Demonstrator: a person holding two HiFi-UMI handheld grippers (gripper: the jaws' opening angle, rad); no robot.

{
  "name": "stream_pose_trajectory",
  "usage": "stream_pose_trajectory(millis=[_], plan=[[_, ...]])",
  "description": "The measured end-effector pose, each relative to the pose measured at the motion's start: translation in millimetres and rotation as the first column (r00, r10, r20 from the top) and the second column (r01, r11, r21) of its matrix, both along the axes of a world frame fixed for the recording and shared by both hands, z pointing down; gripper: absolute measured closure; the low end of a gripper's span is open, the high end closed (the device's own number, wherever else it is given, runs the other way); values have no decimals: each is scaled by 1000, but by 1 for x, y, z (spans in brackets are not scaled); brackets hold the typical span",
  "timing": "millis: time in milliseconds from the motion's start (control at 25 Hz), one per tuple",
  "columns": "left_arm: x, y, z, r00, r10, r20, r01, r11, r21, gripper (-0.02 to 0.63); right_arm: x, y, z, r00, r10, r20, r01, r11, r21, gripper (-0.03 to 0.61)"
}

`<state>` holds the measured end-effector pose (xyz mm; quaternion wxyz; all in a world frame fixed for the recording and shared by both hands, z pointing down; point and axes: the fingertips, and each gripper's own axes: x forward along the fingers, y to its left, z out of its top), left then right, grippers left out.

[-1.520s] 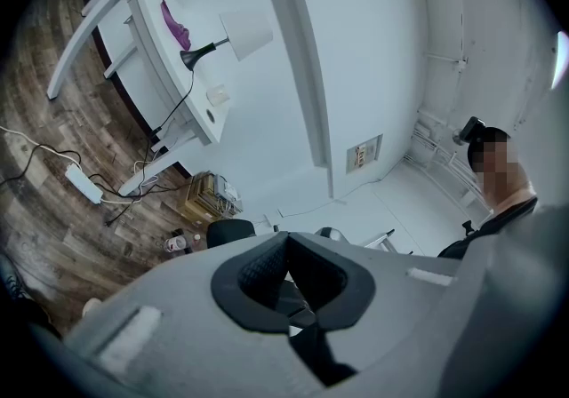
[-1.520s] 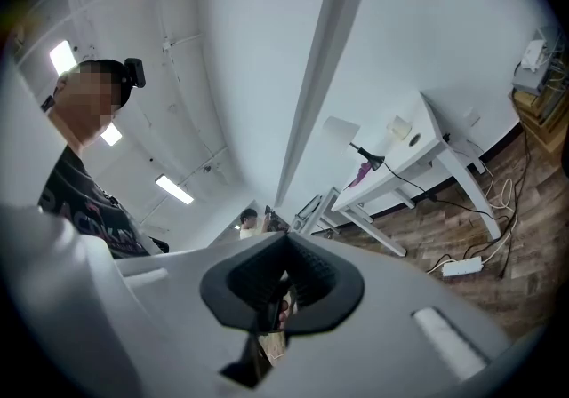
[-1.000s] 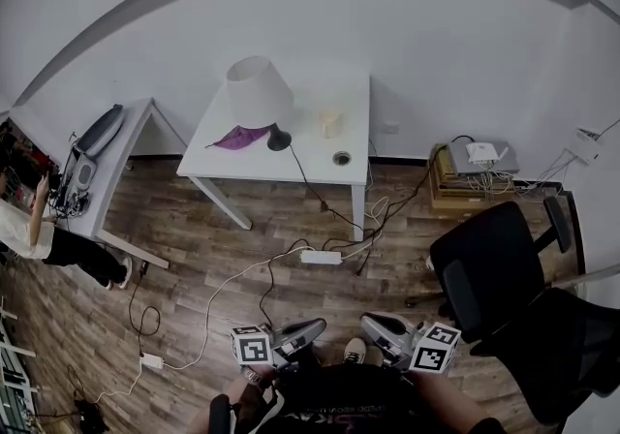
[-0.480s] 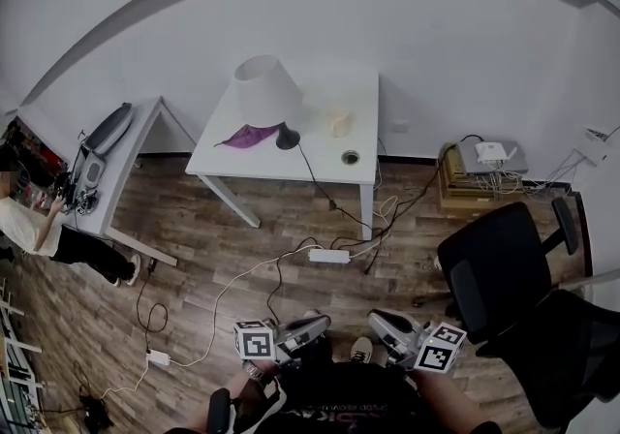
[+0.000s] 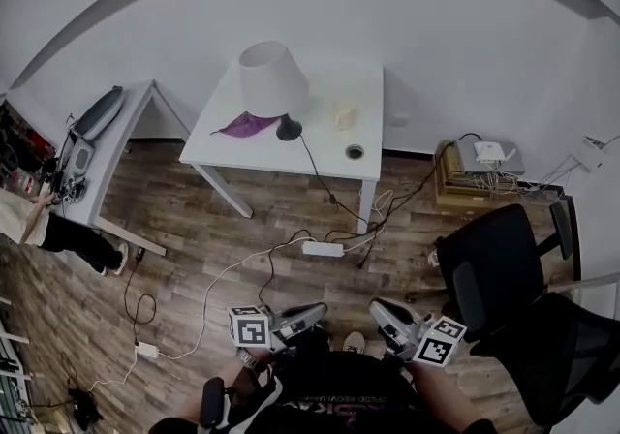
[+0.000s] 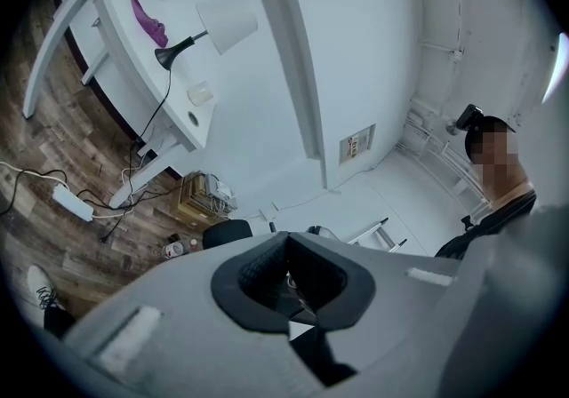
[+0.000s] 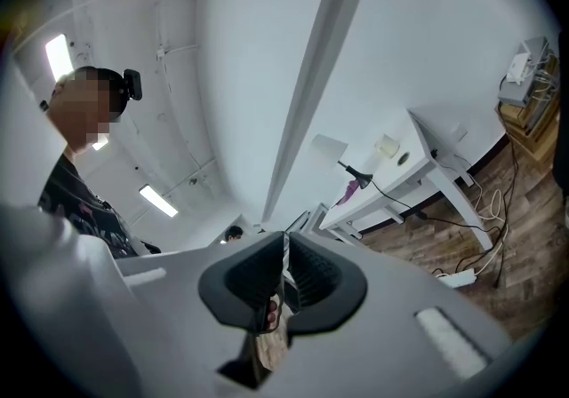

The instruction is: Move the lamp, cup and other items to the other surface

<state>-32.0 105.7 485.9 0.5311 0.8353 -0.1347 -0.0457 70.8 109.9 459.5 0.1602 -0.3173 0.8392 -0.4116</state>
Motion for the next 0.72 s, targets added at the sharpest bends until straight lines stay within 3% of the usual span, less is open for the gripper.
stream_pose_trajectory(millis=[720], plan=[[-80,-86,11,995,-39,-97,33,998,-58,621,-81,-87,0,997,6,-83,-7,1000,-13,543]])
